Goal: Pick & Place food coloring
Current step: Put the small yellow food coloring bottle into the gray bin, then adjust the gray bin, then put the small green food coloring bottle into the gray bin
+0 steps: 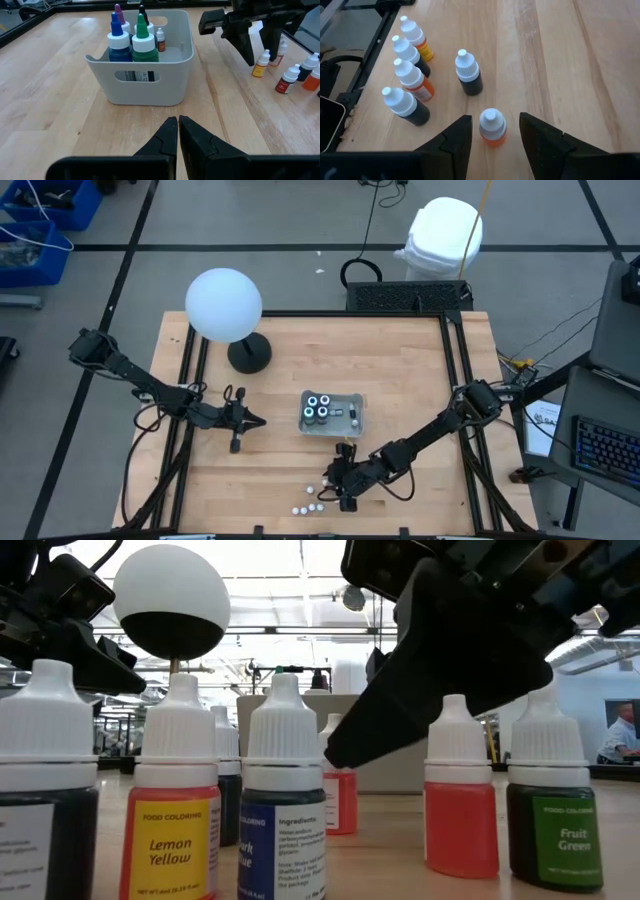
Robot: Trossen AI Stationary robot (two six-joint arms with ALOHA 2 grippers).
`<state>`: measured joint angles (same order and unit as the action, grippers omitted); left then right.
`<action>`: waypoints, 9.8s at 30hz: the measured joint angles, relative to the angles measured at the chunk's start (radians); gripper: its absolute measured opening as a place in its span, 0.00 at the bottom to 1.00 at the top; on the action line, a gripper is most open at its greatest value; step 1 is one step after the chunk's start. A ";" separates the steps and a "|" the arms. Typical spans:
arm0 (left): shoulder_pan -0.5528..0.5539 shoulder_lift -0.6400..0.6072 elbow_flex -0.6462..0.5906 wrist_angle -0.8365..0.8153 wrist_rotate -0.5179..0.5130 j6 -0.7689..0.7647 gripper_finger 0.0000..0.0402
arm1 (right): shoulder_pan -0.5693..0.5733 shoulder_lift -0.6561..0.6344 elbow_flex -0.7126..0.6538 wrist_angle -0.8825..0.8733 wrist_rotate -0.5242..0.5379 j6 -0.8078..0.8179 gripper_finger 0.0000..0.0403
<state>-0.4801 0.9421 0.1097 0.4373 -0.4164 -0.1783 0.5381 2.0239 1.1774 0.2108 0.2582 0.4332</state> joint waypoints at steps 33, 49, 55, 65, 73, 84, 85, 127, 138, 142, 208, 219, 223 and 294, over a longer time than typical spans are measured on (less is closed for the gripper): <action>0.000 0.000 0.000 -0.022 -0.001 0.019 0.06 | -0.133 -0.496 -0.192 -0.328 0.418 -0.114 0.11; 0.000 0.000 0.000 -0.018 -0.003 0.064 0.06 | -0.329 -0.356 -0.385 0.068 0.080 -0.130 0.12; 0.000 0.000 0.000 -0.018 -0.003 0.069 0.06 | -0.359 -0.330 -0.384 0.072 0.047 -0.129 0.12; 0.000 0.000 0.000 -0.019 -0.003 0.071 0.06 | -0.386 -0.331 -0.384 0.073 -0.001 -0.124 0.15; 0.000 0.000 0.000 -0.020 -0.058 0.032 0.06 | -0.389 -0.342 -0.384 0.083 0.000 -0.125 0.31; 0.054 0.044 0.000 -0.040 -0.011 -0.068 0.06 | -0.344 -0.526 -0.384 0.027 0.111 -0.213 0.28; 0.055 0.067 0.000 -0.025 -0.002 -0.070 0.06 | -0.331 -0.547 -0.384 0.005 0.126 -0.210 0.26; 0.174 0.637 0.345 0.032 0.076 0.026 0.01 | -0.168 -0.640 -0.619 -0.213 0.343 0.326 0.00; 0.174 0.643 0.345 0.039 0.079 0.025 0.02 | -0.303 -0.640 -0.620 -0.101 0.231 0.125 0.00; 0.174 0.643 0.344 0.039 0.079 0.026 0.01 | -0.343 -0.640 -0.620 -0.072 0.188 0.074 0.00; 0.200 0.821 0.522 -0.106 0.092 0.059 0.02 | -0.381 -0.635 -0.620 -0.085 0.083 0.103 0.00; 0.152 0.681 0.519 -0.384 0.038 0.008 0.01 | -0.332 -0.636 -0.620 -0.183 0.103 0.197 0.00; 0.087 0.577 0.490 -0.417 0.018 0.018 0.02 | -0.286 -0.646 -0.620 -0.211 0.104 0.216 0.00; -0.293 -0.216 0.291 -0.175 0.101 0.087 0.14 | -0.033 -0.678 -0.620 0.182 0.083 -0.131 0.00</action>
<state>-0.7731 0.7256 0.4004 0.2627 -0.3149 -0.0912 0.5053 1.3464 0.5579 0.3927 0.3408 0.3017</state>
